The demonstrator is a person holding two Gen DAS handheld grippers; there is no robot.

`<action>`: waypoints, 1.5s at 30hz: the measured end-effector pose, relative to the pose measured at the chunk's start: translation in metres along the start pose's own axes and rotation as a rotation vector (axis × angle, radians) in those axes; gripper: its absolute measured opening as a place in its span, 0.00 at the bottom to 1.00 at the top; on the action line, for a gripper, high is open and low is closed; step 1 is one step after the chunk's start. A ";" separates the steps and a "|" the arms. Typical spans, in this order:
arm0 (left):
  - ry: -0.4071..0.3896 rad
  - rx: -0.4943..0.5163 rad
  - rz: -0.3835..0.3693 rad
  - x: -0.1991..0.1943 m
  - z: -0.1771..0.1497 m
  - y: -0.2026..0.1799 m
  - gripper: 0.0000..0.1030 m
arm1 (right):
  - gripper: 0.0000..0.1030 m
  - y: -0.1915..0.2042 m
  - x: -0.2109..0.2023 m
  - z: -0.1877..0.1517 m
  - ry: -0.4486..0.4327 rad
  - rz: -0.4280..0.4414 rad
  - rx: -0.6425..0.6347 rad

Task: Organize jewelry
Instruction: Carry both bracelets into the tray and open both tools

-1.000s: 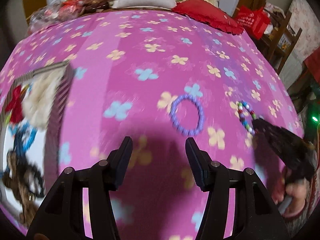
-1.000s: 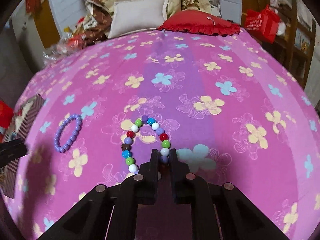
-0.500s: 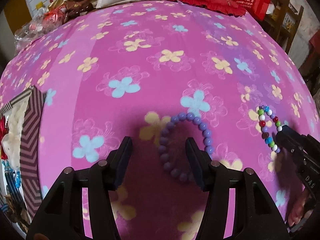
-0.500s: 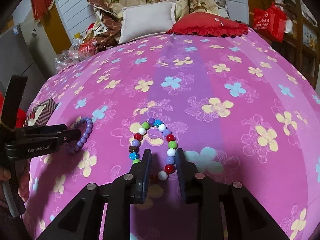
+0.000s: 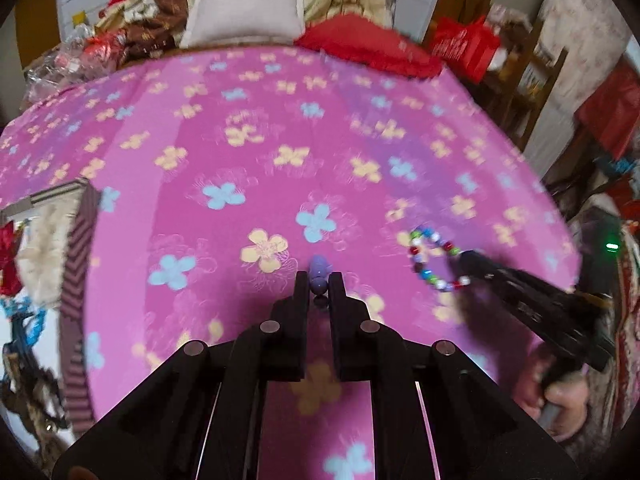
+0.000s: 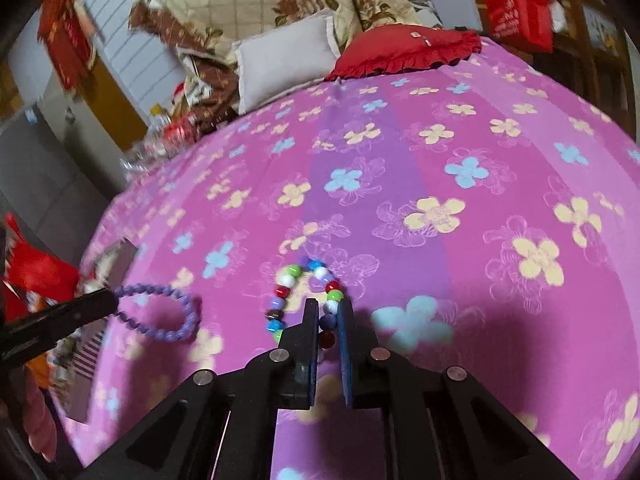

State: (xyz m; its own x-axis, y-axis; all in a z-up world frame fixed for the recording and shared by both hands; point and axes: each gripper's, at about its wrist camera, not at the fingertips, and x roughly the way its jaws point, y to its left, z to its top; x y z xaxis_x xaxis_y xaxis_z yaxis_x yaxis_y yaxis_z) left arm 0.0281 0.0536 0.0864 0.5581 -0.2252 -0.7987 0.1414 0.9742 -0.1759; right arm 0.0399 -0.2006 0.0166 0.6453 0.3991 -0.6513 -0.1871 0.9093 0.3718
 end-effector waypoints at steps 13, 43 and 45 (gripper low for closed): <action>-0.138 -0.108 -0.018 -0.110 -0.035 0.076 0.08 | 0.08 0.063 -0.063 -0.004 -0.013 -0.008 -0.078; -0.182 -0.517 0.237 -0.106 -0.080 0.339 0.07 | 0.08 0.389 0.047 -0.033 0.207 0.171 -0.543; -0.148 -0.535 0.268 -0.100 -0.086 0.350 0.08 | 0.08 0.405 0.066 -0.039 0.234 0.173 -0.564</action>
State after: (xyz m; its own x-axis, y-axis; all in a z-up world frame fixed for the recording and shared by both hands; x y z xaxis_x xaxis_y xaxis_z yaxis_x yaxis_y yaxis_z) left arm -0.0488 0.4181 0.0555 0.6301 0.0661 -0.7737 -0.4283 0.8607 -0.2752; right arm -0.0223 0.1985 0.0979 0.4041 0.5031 -0.7639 -0.6765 0.7265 0.1205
